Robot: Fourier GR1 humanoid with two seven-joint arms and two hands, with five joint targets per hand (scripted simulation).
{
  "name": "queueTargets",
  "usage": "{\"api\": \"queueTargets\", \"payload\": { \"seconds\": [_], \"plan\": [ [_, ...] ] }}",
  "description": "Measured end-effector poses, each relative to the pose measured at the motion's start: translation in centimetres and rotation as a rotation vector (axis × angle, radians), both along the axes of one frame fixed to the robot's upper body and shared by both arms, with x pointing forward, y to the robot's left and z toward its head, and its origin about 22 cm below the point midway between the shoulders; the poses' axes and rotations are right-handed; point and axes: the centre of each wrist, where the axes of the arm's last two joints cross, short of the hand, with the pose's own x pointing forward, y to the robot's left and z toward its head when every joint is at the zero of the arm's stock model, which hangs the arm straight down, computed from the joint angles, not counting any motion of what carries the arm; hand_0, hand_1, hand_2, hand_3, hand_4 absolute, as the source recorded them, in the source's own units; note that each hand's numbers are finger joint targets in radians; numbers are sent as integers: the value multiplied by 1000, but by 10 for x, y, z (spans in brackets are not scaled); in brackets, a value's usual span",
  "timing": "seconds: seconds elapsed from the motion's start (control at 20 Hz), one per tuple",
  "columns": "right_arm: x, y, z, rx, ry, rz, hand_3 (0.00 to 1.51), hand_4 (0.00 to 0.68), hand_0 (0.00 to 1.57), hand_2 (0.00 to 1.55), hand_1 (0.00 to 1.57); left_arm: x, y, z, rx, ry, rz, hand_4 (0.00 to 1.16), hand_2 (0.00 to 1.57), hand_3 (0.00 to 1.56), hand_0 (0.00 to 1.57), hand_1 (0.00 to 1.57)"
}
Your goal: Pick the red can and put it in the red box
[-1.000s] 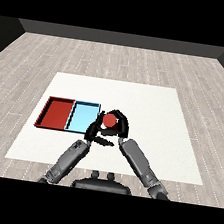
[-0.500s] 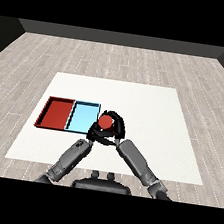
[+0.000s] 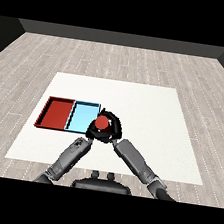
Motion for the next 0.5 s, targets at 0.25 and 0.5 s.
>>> {"api": "queueTargets", "payload": {
  "seconds": [0.25,0.5],
  "plan": [
    [1,2,6,1,2,6,1379,626,1529,1458,1529,-3,-4,-5,4,50,111,912,1497,1380,1571,1571],
    [-3,5,6,-1,1,11,1380,606,1499,1454,1499,1,-8,-8,65,71,167,971,1508,1409,1562,1562]
  ]
}}
